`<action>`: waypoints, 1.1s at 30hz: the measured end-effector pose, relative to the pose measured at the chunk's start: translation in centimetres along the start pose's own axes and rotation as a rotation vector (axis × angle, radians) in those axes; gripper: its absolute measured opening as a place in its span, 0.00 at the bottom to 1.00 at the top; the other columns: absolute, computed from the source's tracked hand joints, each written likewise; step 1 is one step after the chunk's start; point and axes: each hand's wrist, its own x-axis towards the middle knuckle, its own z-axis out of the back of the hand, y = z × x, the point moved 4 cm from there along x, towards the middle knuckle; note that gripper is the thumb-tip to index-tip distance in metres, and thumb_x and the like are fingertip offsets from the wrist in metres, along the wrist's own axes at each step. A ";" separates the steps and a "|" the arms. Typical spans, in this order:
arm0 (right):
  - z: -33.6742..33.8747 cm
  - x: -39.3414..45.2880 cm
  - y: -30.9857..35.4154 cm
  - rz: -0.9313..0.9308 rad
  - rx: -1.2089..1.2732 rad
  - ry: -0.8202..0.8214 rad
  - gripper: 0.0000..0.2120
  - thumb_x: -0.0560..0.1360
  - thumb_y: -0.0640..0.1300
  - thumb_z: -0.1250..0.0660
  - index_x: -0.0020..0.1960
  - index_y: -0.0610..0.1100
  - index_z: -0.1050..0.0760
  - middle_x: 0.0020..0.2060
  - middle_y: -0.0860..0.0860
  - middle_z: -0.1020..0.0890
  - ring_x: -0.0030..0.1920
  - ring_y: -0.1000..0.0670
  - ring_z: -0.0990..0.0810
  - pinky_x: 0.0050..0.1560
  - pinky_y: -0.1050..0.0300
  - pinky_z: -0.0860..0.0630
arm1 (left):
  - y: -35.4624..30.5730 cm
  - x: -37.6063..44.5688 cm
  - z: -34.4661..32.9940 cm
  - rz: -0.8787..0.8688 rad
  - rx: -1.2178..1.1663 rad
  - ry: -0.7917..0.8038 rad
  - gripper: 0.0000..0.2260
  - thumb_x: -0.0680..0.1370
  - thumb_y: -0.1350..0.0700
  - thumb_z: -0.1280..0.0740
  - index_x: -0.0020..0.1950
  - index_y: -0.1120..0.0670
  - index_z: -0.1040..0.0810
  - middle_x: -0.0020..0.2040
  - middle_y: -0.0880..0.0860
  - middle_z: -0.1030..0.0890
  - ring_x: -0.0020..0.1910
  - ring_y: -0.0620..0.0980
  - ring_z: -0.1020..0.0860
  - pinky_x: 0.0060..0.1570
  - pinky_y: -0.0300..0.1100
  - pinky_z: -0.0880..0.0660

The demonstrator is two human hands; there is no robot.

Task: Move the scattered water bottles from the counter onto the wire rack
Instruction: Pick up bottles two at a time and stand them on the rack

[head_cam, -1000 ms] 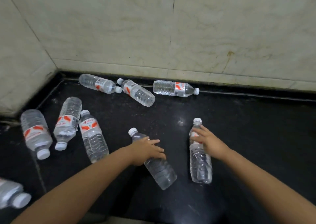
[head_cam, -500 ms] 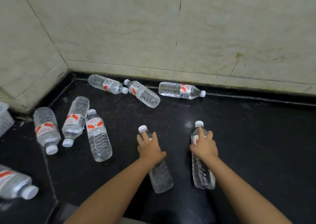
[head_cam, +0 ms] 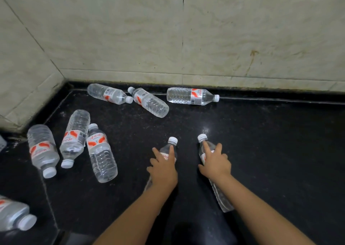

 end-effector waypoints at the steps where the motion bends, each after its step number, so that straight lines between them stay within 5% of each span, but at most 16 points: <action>1: 0.0 0.0 0.0 -0.004 0.000 -0.002 0.38 0.73 0.53 0.35 0.74 0.56 0.55 0.70 0.40 0.46 0.61 0.39 0.31 0.55 0.49 0.26 | 0.3 0.2 0.1 0.018 -0.031 0.012 0.34 0.78 0.51 0.40 0.75 0.43 0.61 0.75 0.66 0.55 0.69 0.62 0.39 0.65 0.55 0.35; 5: 0.0 0.0 -0.1 0.010 -0.022 -0.016 0.37 0.74 0.52 0.36 0.74 0.56 0.56 0.68 0.40 0.41 0.60 0.39 0.30 0.56 0.50 0.26 | 0.9 0.2 0.3 -0.012 -0.045 -0.009 0.33 0.78 0.45 0.40 0.75 0.41 0.59 0.68 0.62 0.39 0.62 0.58 0.32 0.60 0.50 0.30; 15: 2.0 -3.5 -2.5 0.015 0.204 -0.092 0.35 0.74 0.51 0.36 0.74 0.56 0.52 0.68 0.42 0.40 0.62 0.39 0.29 0.56 0.50 0.27 | -0.3 -1.6 1.5 -0.241 0.047 -0.100 0.30 0.79 0.45 0.42 0.75 0.43 0.55 0.65 0.59 0.36 0.62 0.56 0.31 0.59 0.48 0.29; 23: 12.4 -8.7 -9.2 -0.026 0.378 -0.572 0.36 0.74 0.50 0.35 0.75 0.50 0.52 0.69 0.40 0.42 0.61 0.39 0.29 0.54 0.51 0.27 | -11.6 -6.8 8.7 -0.566 -0.060 -0.269 0.30 0.79 0.45 0.44 0.76 0.45 0.57 0.67 0.61 0.37 0.63 0.59 0.32 0.60 0.49 0.30; 33: 28.0 -18.8 -26.2 -0.136 0.385 -1.092 0.36 0.73 0.47 0.33 0.75 0.48 0.49 0.66 0.35 0.38 0.59 0.36 0.28 0.56 0.45 0.27 | -31.3 -19.8 18.8 -0.944 -0.304 -0.516 0.30 0.79 0.47 0.41 0.76 0.46 0.54 0.66 0.64 0.36 0.62 0.62 0.33 0.62 0.52 0.33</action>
